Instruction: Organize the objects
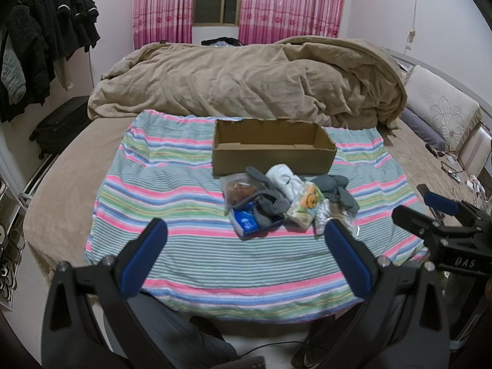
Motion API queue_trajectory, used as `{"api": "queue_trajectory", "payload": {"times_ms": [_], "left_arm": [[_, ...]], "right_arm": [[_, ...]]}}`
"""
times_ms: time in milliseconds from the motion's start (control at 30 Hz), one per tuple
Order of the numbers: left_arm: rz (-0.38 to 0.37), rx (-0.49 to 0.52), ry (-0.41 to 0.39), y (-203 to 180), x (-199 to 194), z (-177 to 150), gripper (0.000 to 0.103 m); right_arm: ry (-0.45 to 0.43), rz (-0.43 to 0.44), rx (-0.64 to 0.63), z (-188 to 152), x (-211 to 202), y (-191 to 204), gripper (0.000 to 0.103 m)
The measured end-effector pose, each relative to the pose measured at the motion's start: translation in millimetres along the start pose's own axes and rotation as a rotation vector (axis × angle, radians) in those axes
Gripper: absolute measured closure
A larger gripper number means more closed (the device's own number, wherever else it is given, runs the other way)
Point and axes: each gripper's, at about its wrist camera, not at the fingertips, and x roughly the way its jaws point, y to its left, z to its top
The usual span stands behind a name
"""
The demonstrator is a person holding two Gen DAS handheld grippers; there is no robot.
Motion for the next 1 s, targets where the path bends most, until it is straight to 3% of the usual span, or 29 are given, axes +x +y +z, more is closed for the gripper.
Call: {"api": "queue_trajectory", "payload": {"times_ms": [1000], "left_arm": [[0.002, -0.002, 0.006, -2.2, -3.0, 0.8, 0.000]], "right_arm": [[0.004, 0.004, 0.005, -0.9, -1.4, -1.0, 0.001]]}}
